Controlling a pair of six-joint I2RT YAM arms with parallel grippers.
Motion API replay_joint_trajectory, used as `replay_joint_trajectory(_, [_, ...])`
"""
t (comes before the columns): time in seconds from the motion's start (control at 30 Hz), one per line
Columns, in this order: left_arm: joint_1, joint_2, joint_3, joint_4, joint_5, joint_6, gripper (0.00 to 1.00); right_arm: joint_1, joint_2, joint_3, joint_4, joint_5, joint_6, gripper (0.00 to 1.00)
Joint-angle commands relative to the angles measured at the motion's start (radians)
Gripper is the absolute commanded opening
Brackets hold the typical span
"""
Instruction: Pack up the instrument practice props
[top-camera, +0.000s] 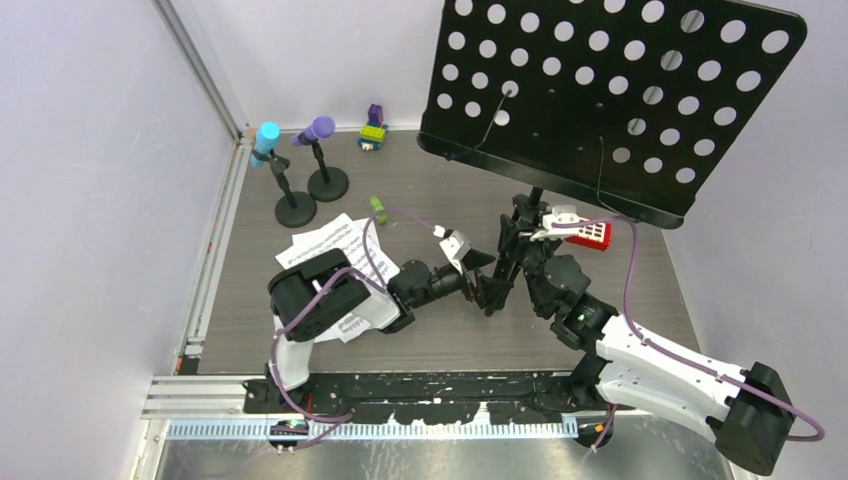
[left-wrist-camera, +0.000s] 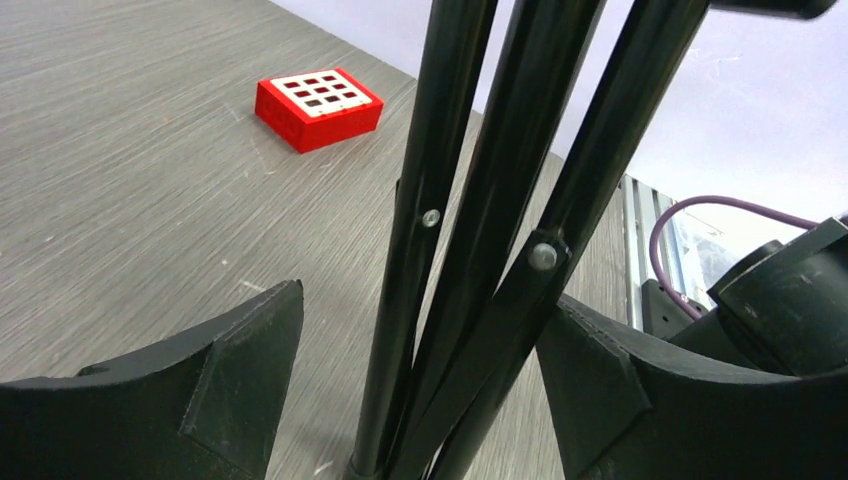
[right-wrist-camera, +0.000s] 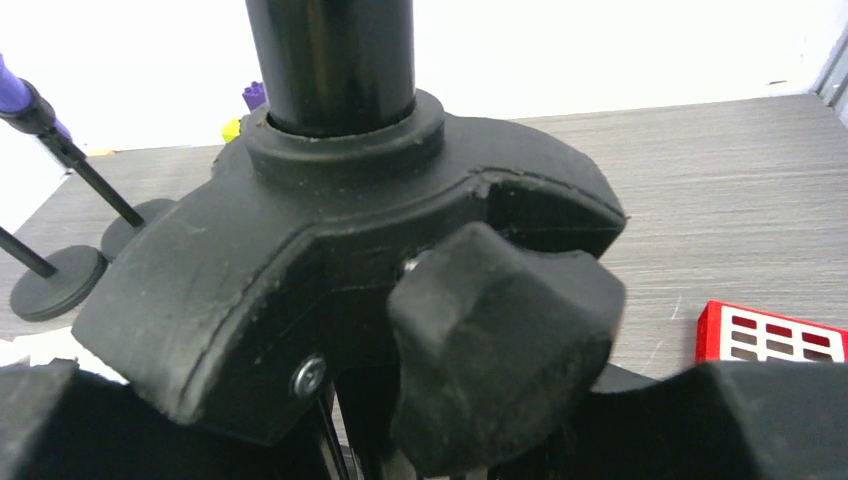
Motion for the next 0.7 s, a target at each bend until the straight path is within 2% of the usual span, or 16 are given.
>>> replay_joint_trajectory(0.0, [0.001, 0.046, 0.081, 0.031, -0.001, 0.010, 0.84, 0.003, -0.060, 0.106, 0.203, -0.006, 0.052, 0.00])
replay_joint_trajectory(0.07, [0.001, 0.064, 0.099, 0.031, 0.015, -0.002, 0.82, 0.003, -0.060, 0.117, 0.179, -0.003, 0.078, 0.00])
replay_joint_trajectory(0.23, [-0.002, 0.103, 0.138, 0.032, 0.094, -0.052, 0.62, 0.003, -0.050, 0.143, 0.134, 0.062, 0.130, 0.01])
replay_joint_trajectory(0.37, [-0.017, 0.111, 0.133, 0.046, 0.112, -0.074, 0.57, 0.003, -0.029, 0.191, 0.077, 0.128, 0.144, 0.00])
replay_joint_trajectory(0.53, [-0.027, 0.101, 0.109, 0.044, 0.144, -0.086, 0.31, -0.012, -0.013, 0.253, -0.019, 0.185, 0.150, 0.00])
replay_joint_trajectory(0.6, [-0.026, 0.087, 0.093, 0.043, 0.143, -0.087, 0.24, -0.036, 0.000, 0.277, -0.063, 0.199, 0.153, 0.01])
replay_joint_trajectory(0.67, [-0.027, 0.073, 0.076, 0.041, 0.146, -0.088, 0.12, -0.079, 0.001, 0.286, -0.100, 0.188, 0.187, 0.00])
